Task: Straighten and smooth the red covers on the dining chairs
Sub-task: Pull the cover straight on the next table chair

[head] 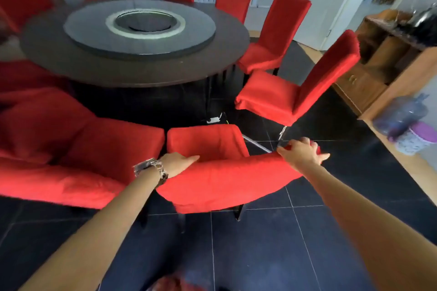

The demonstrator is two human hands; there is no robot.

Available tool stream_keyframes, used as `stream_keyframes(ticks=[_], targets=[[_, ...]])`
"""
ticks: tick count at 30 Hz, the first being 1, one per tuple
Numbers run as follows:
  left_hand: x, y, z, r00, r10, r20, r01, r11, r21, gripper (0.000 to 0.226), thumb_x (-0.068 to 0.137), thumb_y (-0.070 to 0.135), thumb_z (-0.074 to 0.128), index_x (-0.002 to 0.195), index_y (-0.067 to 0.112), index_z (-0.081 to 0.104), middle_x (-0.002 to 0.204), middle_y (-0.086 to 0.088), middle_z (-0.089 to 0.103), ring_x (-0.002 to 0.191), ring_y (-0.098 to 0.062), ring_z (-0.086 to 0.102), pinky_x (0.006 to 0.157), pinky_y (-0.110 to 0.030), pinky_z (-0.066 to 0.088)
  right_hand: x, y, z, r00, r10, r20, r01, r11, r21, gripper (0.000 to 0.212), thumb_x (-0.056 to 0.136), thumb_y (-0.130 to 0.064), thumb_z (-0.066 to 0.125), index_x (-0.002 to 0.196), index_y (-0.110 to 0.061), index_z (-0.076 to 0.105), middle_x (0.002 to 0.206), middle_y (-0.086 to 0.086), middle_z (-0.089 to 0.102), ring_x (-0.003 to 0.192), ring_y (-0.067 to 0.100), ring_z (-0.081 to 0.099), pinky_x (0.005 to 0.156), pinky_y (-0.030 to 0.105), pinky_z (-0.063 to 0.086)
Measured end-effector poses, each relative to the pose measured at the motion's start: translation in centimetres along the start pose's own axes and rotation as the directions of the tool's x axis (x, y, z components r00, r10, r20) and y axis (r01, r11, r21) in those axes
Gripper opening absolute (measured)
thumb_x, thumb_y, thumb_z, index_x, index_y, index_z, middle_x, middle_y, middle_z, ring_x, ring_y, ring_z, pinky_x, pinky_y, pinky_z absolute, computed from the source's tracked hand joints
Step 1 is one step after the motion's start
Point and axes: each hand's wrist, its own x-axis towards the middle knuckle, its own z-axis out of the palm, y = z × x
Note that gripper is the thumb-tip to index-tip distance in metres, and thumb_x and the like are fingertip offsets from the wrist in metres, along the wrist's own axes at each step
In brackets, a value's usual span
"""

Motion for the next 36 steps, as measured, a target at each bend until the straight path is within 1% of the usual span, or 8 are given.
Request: stream_keyframes(ticks=[3,6,7,10,16,27,32,36], targets=[[-1.4,-3.1,1.0,0.964,-0.252,0.081,0.263,0.867,-0.424,0.035,0.093,0.055,0.044,0.115,0.028,0.044,0.108,-0.002,0.050,0.111,-0.038,0.053,0.060,-0.030,0.048,1.0,0.2,0.7,0.987,0.161,-0.023,-0.146,0.940,0.309,0.063,0.082,-0.048,0.062,0.135,-0.018,0.046,0.150,0.012,0.020,0.140,0.031,0.014,0.106,0.065,0.018],[-2.1,-4.4,1.8,0.896,-0.270,0.353,0.432,0.342,-0.834,0.054,0.084,0.038,0.069,0.130,0.019,0.046,0.139,-0.011,0.040,0.116,-0.043,0.049,0.058,-0.048,0.058,1.6,0.1,1.4,0.941,0.337,0.005,-0.287,0.792,0.539,0.071,0.080,-0.038,0.069,0.139,-0.014,0.037,0.154,0.016,0.009,0.139,0.039,0.014,0.109,0.052,0.024],[-2.1,-4.1,2.1,0.910,-0.250,0.329,0.397,0.304,-0.866,0.053,0.084,0.034,0.069,0.130,0.018,0.049,0.134,-0.014,0.045,0.108,-0.038,0.054,0.057,-0.045,0.058,1.9,-0.1,1.6,0.922,0.387,0.022,-0.324,0.739,0.591,0.070,0.080,-0.036,0.069,0.138,-0.013,0.038,0.153,0.016,0.011,0.136,0.041,0.020,0.108,0.049,0.026],[-1.2,-3.2,2.4,0.923,-0.302,0.237,0.317,0.251,-0.915,0.042,0.079,0.027,0.073,0.116,0.013,0.059,0.118,-0.012,0.048,0.082,-0.028,0.051,0.046,-0.037,0.056,2.6,-0.6,2.1,0.897,0.443,-0.001,-0.337,0.684,0.646,0.051,0.082,-0.026,0.065,0.126,-0.008,0.047,0.143,0.018,0.026,0.125,0.044,0.033,0.101,0.047,0.034],[0.5,-2.2,2.1,0.900,-0.366,0.236,0.314,0.171,-0.934,0.022,0.074,0.017,0.077,0.086,0.012,0.058,0.100,-0.009,0.045,0.092,-0.034,0.048,0.043,-0.040,0.054,4.9,-1.3,2.0,0.901,0.426,-0.084,-0.272,0.705,0.654,0.024,0.084,-0.011,0.056,0.107,-0.006,0.056,0.137,0.020,0.032,0.121,0.045,0.034,0.098,0.046,0.037],[4.5,2.7,1.6,0.905,-0.349,0.242,0.281,0.065,-0.957,0.028,0.078,0.022,0.075,0.094,0.010,0.056,0.106,-0.009,0.046,0.088,-0.033,0.050,0.043,-0.039,0.054,13.0,-1.7,-0.1,0.930,0.355,-0.095,-0.220,0.745,0.630,0.028,0.086,-0.009,0.053,0.113,-0.004,0.058,0.138,0.021,0.033,0.124,0.046,0.033,0.101,0.043,0.034],[6.5,6.1,2.0,0.906,-0.325,0.272,0.306,0.057,-0.950,0.039,0.086,0.023,0.066,0.120,0.010,0.053,0.131,-0.012,0.042,0.118,-0.037,0.045,0.047,-0.041,0.057,18.0,-1.4,-1.4,0.953,0.286,-0.104,-0.164,0.770,0.616,0.028,0.086,-0.009,0.051,0.113,-0.004,0.059,0.137,0.022,0.033,0.123,0.047,0.033,0.100,0.044,0.034],[8.1,9.5,2.8,0.891,-0.345,0.294,0.316,0.010,-0.949,0.038,0.086,0.021,0.067,0.119,0.010,0.052,0.132,-0.014,0.041,0.117,-0.038,0.046,0.046,-0.043,0.057,22.7,-0.8,-2.8,0.972,0.212,-0.105,-0.108,0.790,0.603,0.027,0.087,-0.008,0.050,0.111,-0.003,0.062,0.136,0.023,0.035,0.122,0.048,0.035,0.101,0.043,0.034]])
